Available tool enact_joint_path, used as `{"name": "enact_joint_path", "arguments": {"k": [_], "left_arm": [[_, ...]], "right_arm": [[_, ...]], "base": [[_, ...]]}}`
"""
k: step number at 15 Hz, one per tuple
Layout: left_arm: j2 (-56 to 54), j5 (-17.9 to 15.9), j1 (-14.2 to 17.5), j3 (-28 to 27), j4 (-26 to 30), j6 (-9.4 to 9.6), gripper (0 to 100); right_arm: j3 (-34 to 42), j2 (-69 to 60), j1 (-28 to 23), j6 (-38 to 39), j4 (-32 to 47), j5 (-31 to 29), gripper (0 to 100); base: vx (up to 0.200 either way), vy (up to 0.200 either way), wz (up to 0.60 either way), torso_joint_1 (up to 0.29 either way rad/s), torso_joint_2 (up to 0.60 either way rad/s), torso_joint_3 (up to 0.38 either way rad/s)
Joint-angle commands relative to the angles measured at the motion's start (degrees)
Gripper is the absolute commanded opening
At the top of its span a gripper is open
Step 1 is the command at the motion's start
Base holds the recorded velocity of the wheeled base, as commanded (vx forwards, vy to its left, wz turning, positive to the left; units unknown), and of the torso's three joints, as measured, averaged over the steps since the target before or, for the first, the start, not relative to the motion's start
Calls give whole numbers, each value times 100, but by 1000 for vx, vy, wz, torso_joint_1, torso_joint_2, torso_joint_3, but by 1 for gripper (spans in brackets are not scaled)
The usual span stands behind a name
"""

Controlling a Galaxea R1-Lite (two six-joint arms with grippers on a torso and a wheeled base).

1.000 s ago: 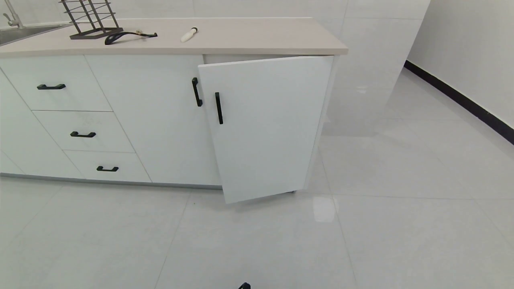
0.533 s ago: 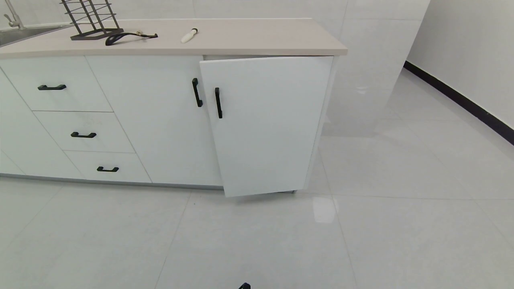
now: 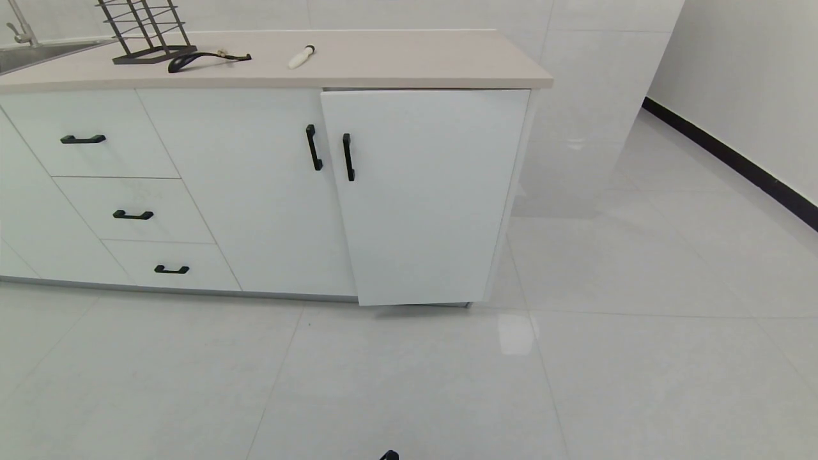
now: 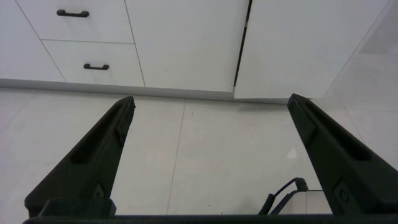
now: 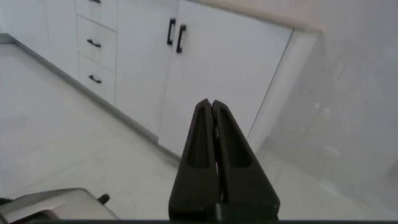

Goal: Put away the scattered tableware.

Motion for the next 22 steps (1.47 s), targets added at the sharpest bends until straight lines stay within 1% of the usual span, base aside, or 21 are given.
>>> {"name": "enact_joint_path", "arguments": {"k": [1,2,4,5,6,8,12,17,22], "left_arm": [[2,0,1,0,-4,-3,100],[2,0,1,0,-4,14,100],[2,0,1,0,5,14,100],[2,0,1,0,5,14,100],[2,-9,1,0,5,14,100],[2,-9,1,0,5,14,100],[2,-9,1,0,-4,-3,100],[2,-9,1,0,-4,14,100],[2,0,1,0,-4,-3,100]], "right_arm": [[5,-539,-44,339,1097,-1368,0],[-4,-539,-44,365,1466,-1904,0],[5,-539,-53,356,1589,-2581,0],[5,-539,-53,462,1694,-3169,0],[5,-539,-44,497,1694,-3187,0],[5,-539,-44,506,1694,-3143,0],[5,-539,-44,514,1694,-3125,0],[5,-539,-44,514,1694,-3125,0],[5,-539,-44,514,1694,-3125,0]], "base": [[0,0,0,0,0,0],[0,0,0,0,0,0],[0,0,0,0,0,0],[0,0,0,0,0,0],[0,0,0,0,0,0],[200,200,0,5,-2,0],[200,0,0,6,4,5],[200,200,0,2,5,0],[0,200,0,6,2,0]]}}
